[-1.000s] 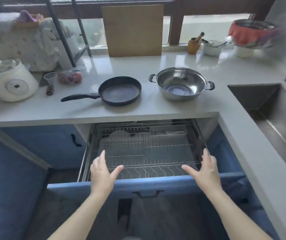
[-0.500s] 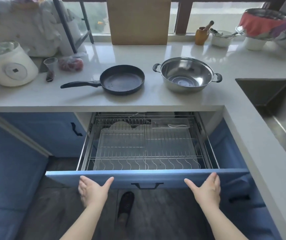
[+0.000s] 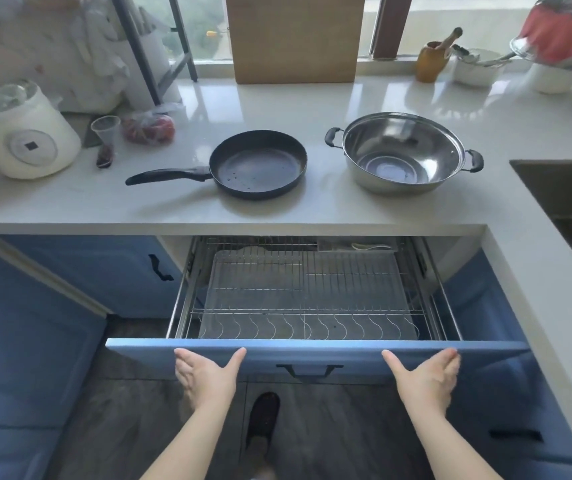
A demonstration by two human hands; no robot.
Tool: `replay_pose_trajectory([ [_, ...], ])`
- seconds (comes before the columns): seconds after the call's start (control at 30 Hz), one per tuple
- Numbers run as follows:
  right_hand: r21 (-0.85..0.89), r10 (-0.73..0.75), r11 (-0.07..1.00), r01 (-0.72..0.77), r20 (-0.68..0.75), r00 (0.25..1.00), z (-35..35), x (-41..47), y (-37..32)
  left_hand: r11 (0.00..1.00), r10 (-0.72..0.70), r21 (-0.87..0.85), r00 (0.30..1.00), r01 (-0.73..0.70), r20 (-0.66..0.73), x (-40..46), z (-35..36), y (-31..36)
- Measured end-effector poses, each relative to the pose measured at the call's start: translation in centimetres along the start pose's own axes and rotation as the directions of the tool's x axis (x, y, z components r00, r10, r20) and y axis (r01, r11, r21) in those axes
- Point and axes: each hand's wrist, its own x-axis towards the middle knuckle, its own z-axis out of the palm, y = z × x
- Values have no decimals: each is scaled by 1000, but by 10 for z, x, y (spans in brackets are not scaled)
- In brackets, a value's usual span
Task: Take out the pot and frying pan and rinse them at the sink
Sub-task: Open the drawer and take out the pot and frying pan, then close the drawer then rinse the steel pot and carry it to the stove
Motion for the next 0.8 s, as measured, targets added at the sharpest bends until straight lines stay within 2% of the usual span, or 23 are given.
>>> replay_pose_trajectory([
  [0.5, 16, -52, 998, 53, -44, 998, 40, 88, -87, 1000, 27, 15, 999, -26, -23, 87, 34, 98],
  [0.8, 50, -112, 993, 111, 23, 993, 70, 140, -136, 990, 141, 9, 989, -141, 44, 147, 47, 140],
])
